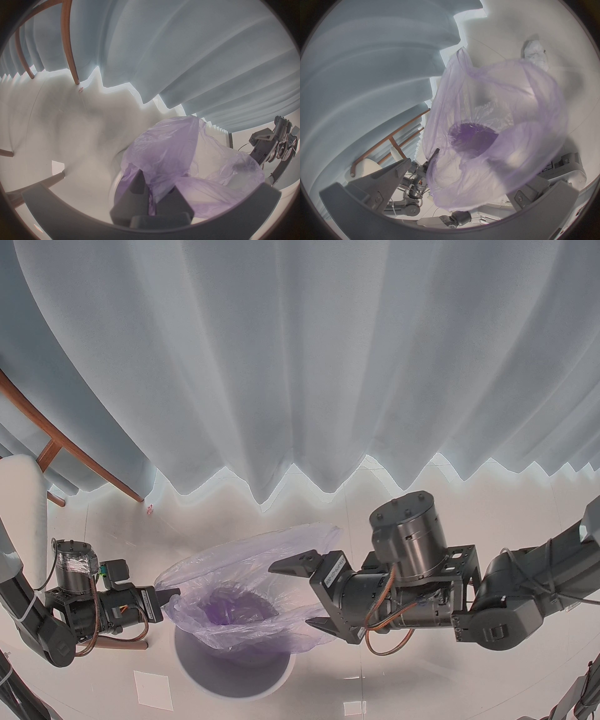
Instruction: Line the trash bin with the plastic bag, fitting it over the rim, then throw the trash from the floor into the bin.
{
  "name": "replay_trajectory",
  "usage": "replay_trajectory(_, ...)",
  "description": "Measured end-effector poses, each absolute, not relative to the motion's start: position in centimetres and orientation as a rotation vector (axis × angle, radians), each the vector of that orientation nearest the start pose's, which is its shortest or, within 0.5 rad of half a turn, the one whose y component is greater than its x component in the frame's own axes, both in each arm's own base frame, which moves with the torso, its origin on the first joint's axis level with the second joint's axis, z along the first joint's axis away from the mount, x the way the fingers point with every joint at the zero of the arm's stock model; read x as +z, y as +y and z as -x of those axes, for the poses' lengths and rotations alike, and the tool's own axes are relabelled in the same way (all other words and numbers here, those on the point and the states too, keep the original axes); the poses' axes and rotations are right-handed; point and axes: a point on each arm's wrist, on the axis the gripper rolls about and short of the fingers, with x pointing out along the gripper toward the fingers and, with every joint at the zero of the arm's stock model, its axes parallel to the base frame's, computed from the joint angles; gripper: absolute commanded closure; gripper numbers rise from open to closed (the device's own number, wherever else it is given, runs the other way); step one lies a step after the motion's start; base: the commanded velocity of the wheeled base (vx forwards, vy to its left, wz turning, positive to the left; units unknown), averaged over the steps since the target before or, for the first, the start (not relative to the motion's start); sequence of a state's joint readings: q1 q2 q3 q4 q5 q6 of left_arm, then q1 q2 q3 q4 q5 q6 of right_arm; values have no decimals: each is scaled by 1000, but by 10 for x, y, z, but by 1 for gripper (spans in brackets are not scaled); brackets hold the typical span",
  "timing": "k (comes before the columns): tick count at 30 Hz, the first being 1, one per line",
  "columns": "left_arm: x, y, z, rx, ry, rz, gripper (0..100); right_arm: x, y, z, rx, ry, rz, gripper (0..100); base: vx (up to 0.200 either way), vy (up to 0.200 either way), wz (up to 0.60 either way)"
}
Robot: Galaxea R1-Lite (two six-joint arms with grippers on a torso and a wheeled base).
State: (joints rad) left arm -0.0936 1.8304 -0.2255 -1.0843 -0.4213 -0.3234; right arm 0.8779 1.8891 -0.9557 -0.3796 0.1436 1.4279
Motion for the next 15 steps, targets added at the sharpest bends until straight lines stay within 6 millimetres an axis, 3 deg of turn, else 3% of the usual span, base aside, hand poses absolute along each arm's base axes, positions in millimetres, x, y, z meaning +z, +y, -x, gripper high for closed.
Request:
replay_trajectory(7, 64, -31, -233, -419, 588, 392, 100, 121, 279, -214, 411, 1155, -1023, 100, 0, 0, 0)
replay_trajectory(15, 80, -30, -239, -446, 456, 386, 100, 125, 271, -195, 483, 1148, -923, 100, 0, 0, 0)
